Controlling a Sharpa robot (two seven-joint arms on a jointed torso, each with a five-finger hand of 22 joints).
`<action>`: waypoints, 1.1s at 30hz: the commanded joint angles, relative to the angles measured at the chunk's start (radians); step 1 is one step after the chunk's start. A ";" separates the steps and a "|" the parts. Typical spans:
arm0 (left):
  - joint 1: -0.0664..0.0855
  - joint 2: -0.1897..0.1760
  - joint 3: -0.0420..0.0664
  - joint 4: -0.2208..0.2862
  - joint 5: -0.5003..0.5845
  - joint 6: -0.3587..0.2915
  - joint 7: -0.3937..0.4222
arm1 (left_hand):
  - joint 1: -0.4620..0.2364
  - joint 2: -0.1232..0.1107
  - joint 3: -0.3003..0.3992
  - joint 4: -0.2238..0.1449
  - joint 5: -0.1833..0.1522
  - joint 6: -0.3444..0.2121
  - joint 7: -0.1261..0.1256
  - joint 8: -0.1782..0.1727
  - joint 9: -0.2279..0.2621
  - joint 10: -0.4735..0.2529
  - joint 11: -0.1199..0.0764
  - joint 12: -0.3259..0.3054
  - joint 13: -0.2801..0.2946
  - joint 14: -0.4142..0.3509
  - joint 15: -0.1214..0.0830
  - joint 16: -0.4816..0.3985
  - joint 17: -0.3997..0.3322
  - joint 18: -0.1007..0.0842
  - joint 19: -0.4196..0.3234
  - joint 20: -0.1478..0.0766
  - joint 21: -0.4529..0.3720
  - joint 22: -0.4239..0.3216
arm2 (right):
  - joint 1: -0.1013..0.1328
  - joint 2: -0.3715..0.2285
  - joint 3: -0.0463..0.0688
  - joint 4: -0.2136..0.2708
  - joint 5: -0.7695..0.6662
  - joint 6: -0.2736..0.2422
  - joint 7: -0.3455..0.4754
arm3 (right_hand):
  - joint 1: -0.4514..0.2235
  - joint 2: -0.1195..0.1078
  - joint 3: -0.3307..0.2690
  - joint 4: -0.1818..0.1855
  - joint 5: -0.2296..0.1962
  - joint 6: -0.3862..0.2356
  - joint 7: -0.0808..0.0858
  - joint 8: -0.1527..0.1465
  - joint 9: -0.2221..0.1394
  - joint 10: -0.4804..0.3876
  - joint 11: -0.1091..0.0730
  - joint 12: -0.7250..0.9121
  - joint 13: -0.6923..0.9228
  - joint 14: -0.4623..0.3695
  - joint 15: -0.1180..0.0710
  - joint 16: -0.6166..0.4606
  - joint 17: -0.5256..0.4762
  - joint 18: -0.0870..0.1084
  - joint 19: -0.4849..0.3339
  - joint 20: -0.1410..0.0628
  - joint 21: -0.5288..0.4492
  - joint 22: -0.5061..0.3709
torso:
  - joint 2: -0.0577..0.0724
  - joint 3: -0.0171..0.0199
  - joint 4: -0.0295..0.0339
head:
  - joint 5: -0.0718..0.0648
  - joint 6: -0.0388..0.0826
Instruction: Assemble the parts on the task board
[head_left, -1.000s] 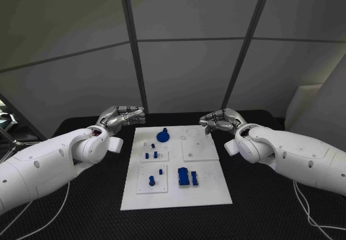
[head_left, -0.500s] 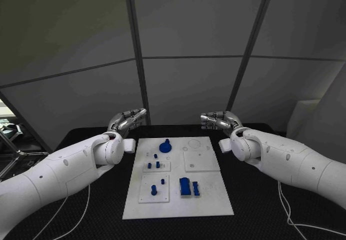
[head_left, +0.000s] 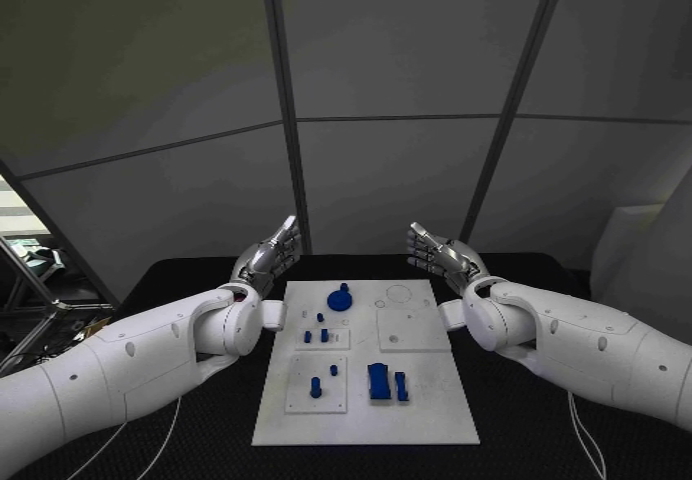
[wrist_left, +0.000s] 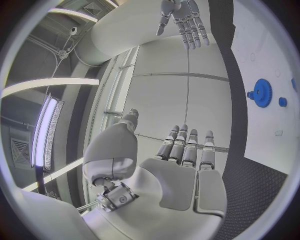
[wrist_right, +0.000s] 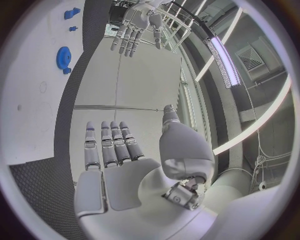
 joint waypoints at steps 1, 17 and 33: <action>0.000 -0.031 -0.016 0.104 -0.013 -0.197 0.076 | -0.221 0.043 -0.048 -0.052 -0.007 -0.128 -0.015 -0.009 -0.005 -0.137 -0.007 -0.007 -0.005 -0.098 -0.010 -0.007 -0.028 -0.054 -0.071 -0.047 -0.006 -0.058 | -0.001 -0.036 -0.014 0.106 0.094 -0.190 0.101 | -0.237 -0.014 0.043 0.004 -0.040 -0.171 -0.044 -0.008 -0.015 -0.176 -0.022 -0.009 -0.006 -0.171 -0.012 -0.009 -0.007 -0.035 -0.149 -0.043 -0.010 -0.058 | 0.002 0.0014 0.0012 | 0.000 0.000; -0.004 -0.099 -0.058 0.300 -0.020 -0.382 0.132 | -0.443 0.043 -0.149 -0.052 -0.007 -0.258 -0.015 -0.009 -0.005 -0.276 -0.007 -0.007 -0.005 -0.198 -0.010 -0.007 -0.028 -0.054 -0.146 -0.144 -0.006 -0.181 | -0.009 -0.132 -0.056 0.363 0.199 -0.413 0.202 | -0.469 -0.014 0.134 0.004 -0.124 -0.338 -0.044 -0.008 -0.015 -0.348 -0.022 -0.009 -0.006 -0.338 -0.012 -0.009 -0.007 -0.116 -0.293 -0.134 -0.010 -0.178 | 0.002 0.0014 0.0012 | 0.000 0.000; -0.004 -0.099 -0.058 0.300 -0.020 -0.382 0.132 | -0.563 0.043 -0.149 -0.052 -0.007 -0.326 -0.015 -0.009 -0.005 -0.350 -0.007 -0.007 -0.005 -0.309 -0.010 -0.007 -0.028 -0.054 -0.224 -0.144 -0.006 -0.181 | -0.009 -0.132 -0.056 0.363 0.199 -0.413 0.202 | -0.595 -0.014 0.134 0.004 -0.124 -0.428 -0.044 -0.008 -0.015 -0.440 -0.022 -0.009 -0.006 -0.429 -0.012 -0.009 -0.007 -0.116 -0.372 -0.134 -0.010 -0.178 | 0.002 0.0014 0.0012 | 0.000 0.000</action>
